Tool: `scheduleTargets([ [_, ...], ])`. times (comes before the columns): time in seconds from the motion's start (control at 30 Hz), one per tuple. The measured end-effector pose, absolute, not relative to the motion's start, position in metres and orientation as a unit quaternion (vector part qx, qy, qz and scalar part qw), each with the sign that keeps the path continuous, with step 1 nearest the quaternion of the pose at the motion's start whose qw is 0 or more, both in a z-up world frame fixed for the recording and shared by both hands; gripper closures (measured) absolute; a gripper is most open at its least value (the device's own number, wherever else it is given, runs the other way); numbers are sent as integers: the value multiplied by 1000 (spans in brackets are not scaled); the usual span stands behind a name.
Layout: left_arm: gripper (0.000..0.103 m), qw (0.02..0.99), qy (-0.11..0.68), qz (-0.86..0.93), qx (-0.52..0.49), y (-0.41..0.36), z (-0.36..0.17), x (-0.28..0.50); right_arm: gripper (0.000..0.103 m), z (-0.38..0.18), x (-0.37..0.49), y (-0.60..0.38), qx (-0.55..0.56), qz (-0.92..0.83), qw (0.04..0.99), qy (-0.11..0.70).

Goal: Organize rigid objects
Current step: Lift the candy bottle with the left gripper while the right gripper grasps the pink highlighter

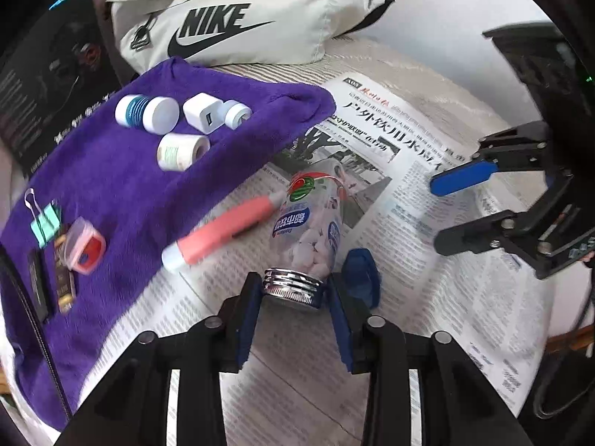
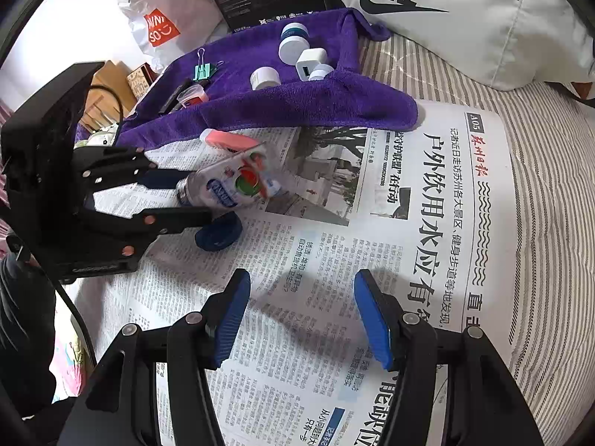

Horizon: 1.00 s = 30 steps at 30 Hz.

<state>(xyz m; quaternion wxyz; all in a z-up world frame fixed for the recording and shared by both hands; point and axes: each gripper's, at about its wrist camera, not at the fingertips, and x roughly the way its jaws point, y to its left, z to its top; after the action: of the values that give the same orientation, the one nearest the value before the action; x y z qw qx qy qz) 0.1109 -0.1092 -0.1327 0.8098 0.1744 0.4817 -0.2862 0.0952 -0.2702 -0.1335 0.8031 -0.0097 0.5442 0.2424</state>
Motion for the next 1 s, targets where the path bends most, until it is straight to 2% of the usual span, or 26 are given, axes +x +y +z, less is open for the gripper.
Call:
scheduleTargets([
  [0.1, 57, 811, 476, -282, 190, -116, -133, 114, 45, -134, 94, -272, -6, 242, 803, 545],
  [0.17, 45, 812, 474, -279, 197, -119, -133, 117, 45, -133, 94, -272, -7, 241, 802, 546],
  [0.27, 42, 808, 466, -289, 215, -128, -133, 120, 44, -134, 95, -270, -12, 241, 802, 547],
  [0.47, 43, 805, 474, -288, 210, -139, -134, 133, 44, -134, 96, -270, -11, 241, 802, 547],
  [0.5, 47, 805, 475, -290, 204, -139, -134, 133, 44, -134, 96, -270, -10, 241, 801, 547],
  [0.53, 62, 805, 475, -294, 197, -137, -134, 132, 44, -134, 96, -270, -10, 242, 801, 547],
  [0.57, 63, 806, 475, -297, 189, -136, -133, 130, 44, -134, 96, -271, -10, 242, 801, 547],
  [1.0, 63, 840, 486, -229, 80, -69, -127, 113, 44, -132, 99, -269, -7, 236, 802, 548],
])
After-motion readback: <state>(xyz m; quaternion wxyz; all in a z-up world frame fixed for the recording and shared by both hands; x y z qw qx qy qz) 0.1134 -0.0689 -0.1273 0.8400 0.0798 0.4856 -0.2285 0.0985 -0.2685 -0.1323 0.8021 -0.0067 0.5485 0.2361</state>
